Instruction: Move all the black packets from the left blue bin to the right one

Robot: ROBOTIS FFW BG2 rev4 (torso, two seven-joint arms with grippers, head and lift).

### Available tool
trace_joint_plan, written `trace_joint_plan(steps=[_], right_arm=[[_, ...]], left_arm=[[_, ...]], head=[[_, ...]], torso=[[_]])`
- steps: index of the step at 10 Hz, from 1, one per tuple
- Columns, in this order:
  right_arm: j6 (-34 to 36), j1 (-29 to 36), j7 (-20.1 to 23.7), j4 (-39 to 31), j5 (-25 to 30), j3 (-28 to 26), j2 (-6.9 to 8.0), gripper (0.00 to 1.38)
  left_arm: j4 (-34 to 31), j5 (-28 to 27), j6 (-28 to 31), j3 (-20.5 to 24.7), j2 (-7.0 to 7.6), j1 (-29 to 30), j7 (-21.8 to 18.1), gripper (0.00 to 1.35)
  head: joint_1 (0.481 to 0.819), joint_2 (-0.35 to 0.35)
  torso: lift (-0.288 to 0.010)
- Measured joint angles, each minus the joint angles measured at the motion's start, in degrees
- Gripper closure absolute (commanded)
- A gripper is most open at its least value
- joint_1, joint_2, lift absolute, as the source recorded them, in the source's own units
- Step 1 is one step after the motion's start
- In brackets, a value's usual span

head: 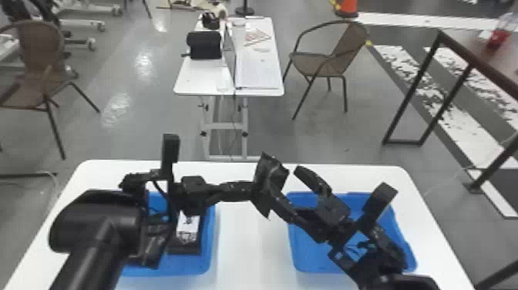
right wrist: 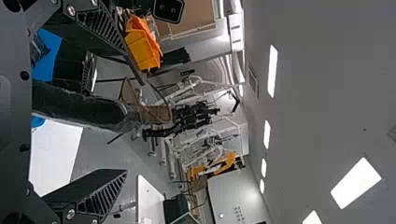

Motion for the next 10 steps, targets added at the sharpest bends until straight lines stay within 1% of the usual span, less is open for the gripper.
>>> trace_joint_plan(steps=[1, 2, 3, 4, 6, 7, 9, 10], right_arm=[[0.1, -1.5, 0.0, 1.6, -0.4, 1.0, 0.02, 0.12], [0.1, -3.2, 0.0, 3.8, -1.6, 1.9, 0.07, 0.19], [0.2, -4.7, 0.0, 5.6, -2.6, 2.4, 0.31, 0.75], [0.2, -5.6, -0.2, 6.6, -3.0, 2.5, 0.41, 1.26], [-0.8, -4.6, -2.3, 7.5, -6.2, 2.4, 0.82, 1.28], [-1.5, -4.0, -2.3, 8.1, -8.0, 2.5, 1.05, 1.28], [-1.9, -3.6, -2.2, 8.3, -8.9, 2.5, 1.10, 1.28], [-2.3, -3.7, -2.2, 8.6, -9.1, 2.5, 1.10, 1.28]], left_arm=[[0.7, 0.2, -0.1, -0.8, -0.31, -0.8, -0.2, 1.21], [1.2, 0.6, -0.1, -1.8, -0.54, -1.4, -0.2, 1.21], [1.7, 0.8, 0.0, -2.6, -0.79, -1.9, -0.2, 1.21], [2.0, 1.0, 0.0, -2.9, -1.05, -2.0, -0.3, 1.21], [2.2, 1.2, 0.0, -2.4, -1.28, -1.7, -0.2, 1.21], [2.2, 1.2, 0.0, -1.9, -1.28, -1.4, -0.2, 1.21], [2.2, 1.6, 0.0, -1.1, -1.29, -0.9, 0.0, 1.21], [2.2, 1.9, 0.2, -1.0, -1.29, -0.7, 0.4, 1.15]], head=[[0.695, -0.085], [0.695, -0.086], [0.695, -0.088], [0.695, -0.092], [0.695, -0.102], [0.695, -0.102], [0.695, -0.098], [0.695, -0.098]], torso=[[0.000], [0.000], [0.000], [0.000], [0.000], [0.000], [0.000], [0.000]])
